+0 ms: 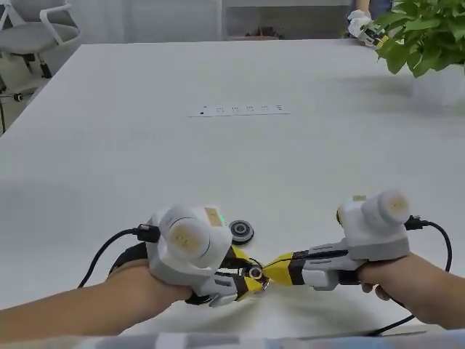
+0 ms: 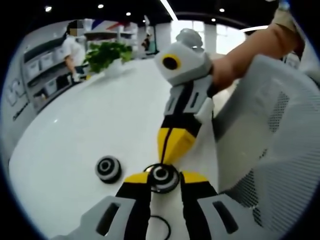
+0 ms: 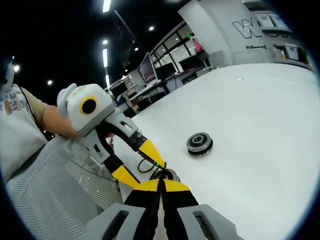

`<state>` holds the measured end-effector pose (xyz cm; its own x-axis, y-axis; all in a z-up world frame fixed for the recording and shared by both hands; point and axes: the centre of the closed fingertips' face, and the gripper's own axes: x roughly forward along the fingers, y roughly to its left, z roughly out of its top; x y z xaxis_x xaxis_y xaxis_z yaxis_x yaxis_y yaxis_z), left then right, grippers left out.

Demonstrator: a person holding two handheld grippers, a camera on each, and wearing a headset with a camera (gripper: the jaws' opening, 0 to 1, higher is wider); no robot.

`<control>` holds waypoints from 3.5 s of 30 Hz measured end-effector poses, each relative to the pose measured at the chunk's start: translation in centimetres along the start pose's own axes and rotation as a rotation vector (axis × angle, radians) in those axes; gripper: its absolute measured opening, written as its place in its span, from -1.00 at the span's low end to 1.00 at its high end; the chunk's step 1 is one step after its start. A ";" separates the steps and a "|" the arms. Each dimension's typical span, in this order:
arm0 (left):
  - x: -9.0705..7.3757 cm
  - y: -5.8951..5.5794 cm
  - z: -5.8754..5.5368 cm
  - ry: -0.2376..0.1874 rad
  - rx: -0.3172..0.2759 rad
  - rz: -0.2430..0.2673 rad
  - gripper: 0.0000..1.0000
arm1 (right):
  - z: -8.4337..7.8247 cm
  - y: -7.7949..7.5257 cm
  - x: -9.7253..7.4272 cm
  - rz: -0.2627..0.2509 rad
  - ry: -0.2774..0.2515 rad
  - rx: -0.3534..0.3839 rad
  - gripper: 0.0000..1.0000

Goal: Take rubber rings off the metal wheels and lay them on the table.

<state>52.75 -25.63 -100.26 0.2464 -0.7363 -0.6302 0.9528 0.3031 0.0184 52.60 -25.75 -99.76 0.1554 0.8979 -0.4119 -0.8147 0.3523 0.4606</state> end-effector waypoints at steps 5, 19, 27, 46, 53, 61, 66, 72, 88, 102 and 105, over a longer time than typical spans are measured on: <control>-0.8 -1.0 0.6 -0.001 0.011 -0.020 -0.43 | 0.3 0.3 -0.1 0.010 -0.007 -0.001 -1.00; -4.8 -0.6 1.7 -0.078 -0.066 -0.004 -0.21 | 1.5 1.5 -0.1 0.044 -0.009 -0.031 -1.00; -7.4 0.2 1.4 -0.101 -0.092 0.031 -0.10 | 2.4 1.9 0.2 0.063 0.003 -0.058 -1.00; -12.0 0.7 -0.6 -0.092 -0.105 0.102 0.25 | 4.2 3.1 3.0 0.118 0.069 -0.126 -1.00; -12.6 0.7 -1.1 -0.095 -0.128 0.120 0.40 | 4.1 3.3 4.0 0.134 0.102 -0.146 -1.00; -13.3 0.9 -1.8 -0.089 -0.147 0.141 0.48 | 3.4 3.5 5.3 0.147 0.142 -0.153 -1.00; -13.7 1.1 -2.3 -0.087 -0.160 0.156 0.49 | 2.7 3.6 6.0 0.156 0.173 -0.153 -1.00; -14.0 1.2 -2.6 -0.085 -0.168 0.167 0.49 | 2.1 3.7 6.5 0.163 0.198 -0.150 -1.00; -14.4 1.2 -3.5 -0.079 -0.190 0.176 0.49 | 0.9 2.6 7.2 0.132 0.252 -0.167 -1.00; -13.9 0.8 -4.0 -0.066 -0.203 0.160 0.49 | 0.0 2.0 7.3 0.101 0.293 -0.228 -0.96; -13.8 0.8 -4.0 -0.062 -0.202 0.157 0.48 | 0.0 2.0 7.2 0.101 0.295 -0.238 -0.89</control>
<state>49.40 -12.80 -94.65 0.4044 -0.7045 -0.5832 0.8489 0.5264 -0.0473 52.05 -18.54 -101.80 -0.0709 0.7984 -0.5980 -0.9298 0.1642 0.3295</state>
